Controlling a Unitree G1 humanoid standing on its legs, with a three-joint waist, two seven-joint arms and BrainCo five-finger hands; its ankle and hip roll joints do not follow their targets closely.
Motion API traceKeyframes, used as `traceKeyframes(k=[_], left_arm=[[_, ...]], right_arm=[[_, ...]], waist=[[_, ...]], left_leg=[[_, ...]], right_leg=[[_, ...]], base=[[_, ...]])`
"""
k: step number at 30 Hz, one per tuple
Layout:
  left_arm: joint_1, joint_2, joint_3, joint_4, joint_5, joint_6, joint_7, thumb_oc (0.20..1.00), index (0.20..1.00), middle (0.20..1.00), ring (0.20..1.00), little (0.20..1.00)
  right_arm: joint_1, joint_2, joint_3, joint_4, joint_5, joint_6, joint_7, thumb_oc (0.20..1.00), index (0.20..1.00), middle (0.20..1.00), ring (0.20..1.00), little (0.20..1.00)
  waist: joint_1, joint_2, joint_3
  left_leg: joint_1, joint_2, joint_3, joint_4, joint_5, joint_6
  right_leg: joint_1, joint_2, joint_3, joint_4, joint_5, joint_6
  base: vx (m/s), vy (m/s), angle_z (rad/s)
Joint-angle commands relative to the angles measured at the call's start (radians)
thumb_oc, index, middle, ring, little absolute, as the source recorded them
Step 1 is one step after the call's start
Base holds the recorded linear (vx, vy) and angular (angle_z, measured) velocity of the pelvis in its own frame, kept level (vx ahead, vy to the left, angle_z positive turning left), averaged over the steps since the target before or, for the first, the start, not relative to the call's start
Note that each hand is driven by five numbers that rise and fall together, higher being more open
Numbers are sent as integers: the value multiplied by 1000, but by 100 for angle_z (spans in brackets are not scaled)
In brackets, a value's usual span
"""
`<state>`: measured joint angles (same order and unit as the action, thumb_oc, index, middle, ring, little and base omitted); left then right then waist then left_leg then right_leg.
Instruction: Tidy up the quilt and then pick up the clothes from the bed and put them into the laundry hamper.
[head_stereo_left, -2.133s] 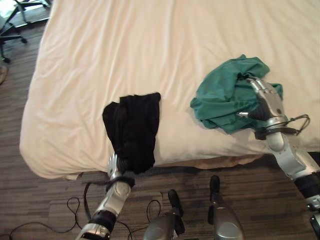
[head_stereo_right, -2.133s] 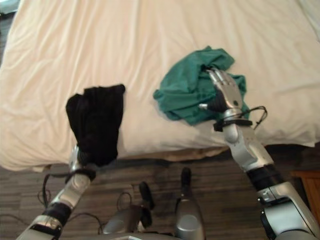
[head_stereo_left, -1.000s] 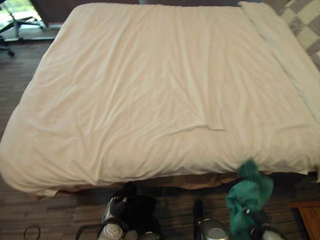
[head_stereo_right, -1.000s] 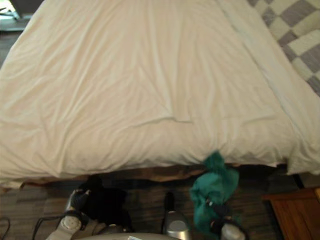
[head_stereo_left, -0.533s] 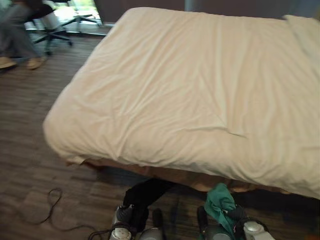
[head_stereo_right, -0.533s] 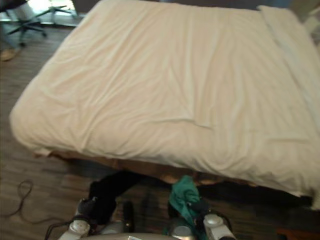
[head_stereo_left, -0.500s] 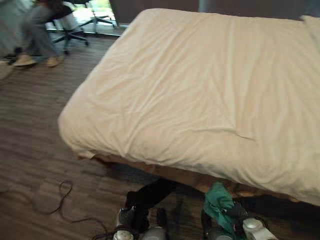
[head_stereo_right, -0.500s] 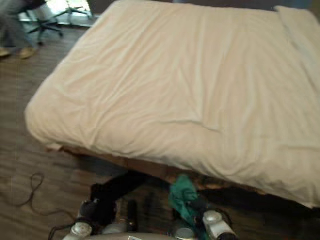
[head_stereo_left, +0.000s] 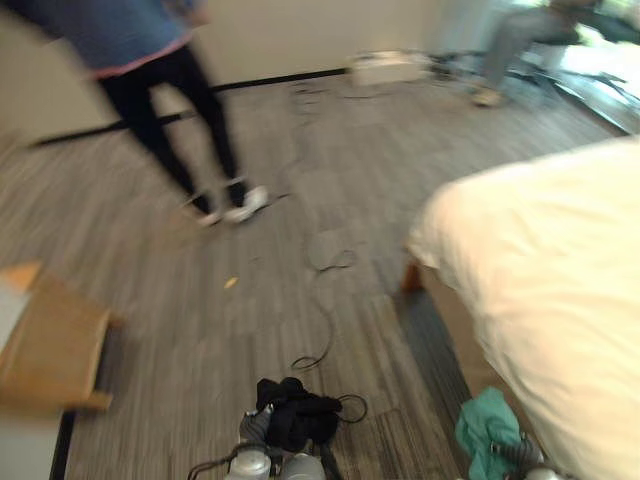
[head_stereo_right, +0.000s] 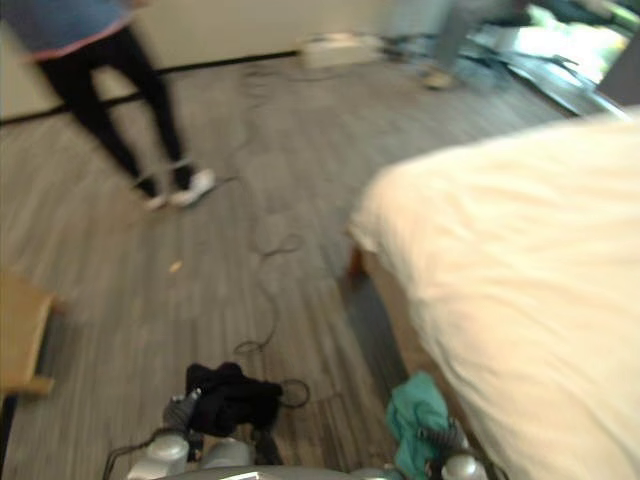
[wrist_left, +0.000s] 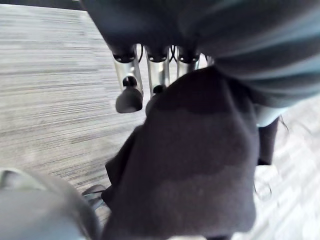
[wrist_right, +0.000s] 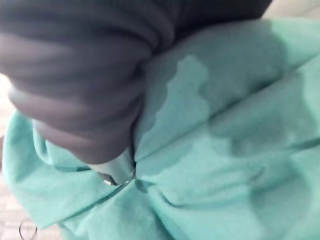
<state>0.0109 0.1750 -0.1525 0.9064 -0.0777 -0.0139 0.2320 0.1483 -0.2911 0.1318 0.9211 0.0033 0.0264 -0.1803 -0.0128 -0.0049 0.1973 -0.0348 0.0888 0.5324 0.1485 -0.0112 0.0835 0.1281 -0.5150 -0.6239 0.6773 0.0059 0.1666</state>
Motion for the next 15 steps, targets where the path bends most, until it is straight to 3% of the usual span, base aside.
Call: traceKeyframes(k=[1,2,3,4,5,6,7,8,15], left_arm=[[-58,56,9,-56,-53,-27,27,200,200,200,200,200],[-81,58,2,-45,-51,-32,22,200,200,200,200,200],[-82,58,2,-45,-51,-32,22,200,200,200,200,200],[-100,75,-3,-1,-20,-29,26,200,200,200,200,200],[-101,75,-3,-1,-20,-29,26,200,200,200,200,200],[-97,93,-19,17,34,-5,30,200,200,200,200,200],[-99,77,-23,13,37,-28,19,200,200,200,200,200],[-170,56,-222,287,379,40,63,200,200,200,200,200],[-150,57,-207,256,365,20,77,200,200,200,200,200]], right_arm=[[-148,7,-15,-19,44,-23,-59,200,200,200,200,200],[-139,10,-36,-22,84,-33,-82,200,200,200,200,200],[-139,9,-36,-22,85,-34,-82,200,200,200,200,200],[-131,6,-48,-3,90,-39,-103,200,200,200,200,200],[-131,6,-48,-2,90,-39,-103,200,200,200,200,200],[-104,-3,-50,-8,75,-33,-112,200,200,200,200,200],[-116,14,-37,-15,92,-38,-85,200,200,200,200,200],[-253,30,148,279,-83,15,-94,200,200,200,200,200],[-225,18,171,261,-134,8,-96,200,200,200,200,200]], waist=[[3,-2,104],[-16,8,110],[-16,10,109],[-20,3,100],[-21,4,99],[-32,-17,79],[-22,-24,63],[32,-29,50],[57,-18,28]], left_leg=[[50,34,-146,-100,-35,-110],[48,21,-213,-116,-19,-110],[47,24,-213,-117,-17,-111],[57,15,-272,-136,-28,-118],[55,17,-273,-136,-27,-118],[50,-16,-306,-115,-43,-112],[67,-43,-320,-110,-59,-103],[46,-74,-345,-236,35,-109],[87,-69,-360,-236,51,-138]], right_leg=[[-274,209,283,-85,-56,31],[-294,327,427,-229,-105,16],[-292,331,426,-236,-101,14],[-254,325,500,-442,-98,1],[-253,327,498,-448,-94,0],[-205,336,548,-534,-97,-8],[-186,330,575,-564,-73,4],[-163,479,564,-603,-77,-38],[-81,473,509,-688,-82,-50]], base=[[-69,1,222],[-78,-48,133],[53,-218,212],[94,-154,183],[157,-186,186],[165,-35,146],[177,-29,132],[159,-36,94],[84,-105,6]])
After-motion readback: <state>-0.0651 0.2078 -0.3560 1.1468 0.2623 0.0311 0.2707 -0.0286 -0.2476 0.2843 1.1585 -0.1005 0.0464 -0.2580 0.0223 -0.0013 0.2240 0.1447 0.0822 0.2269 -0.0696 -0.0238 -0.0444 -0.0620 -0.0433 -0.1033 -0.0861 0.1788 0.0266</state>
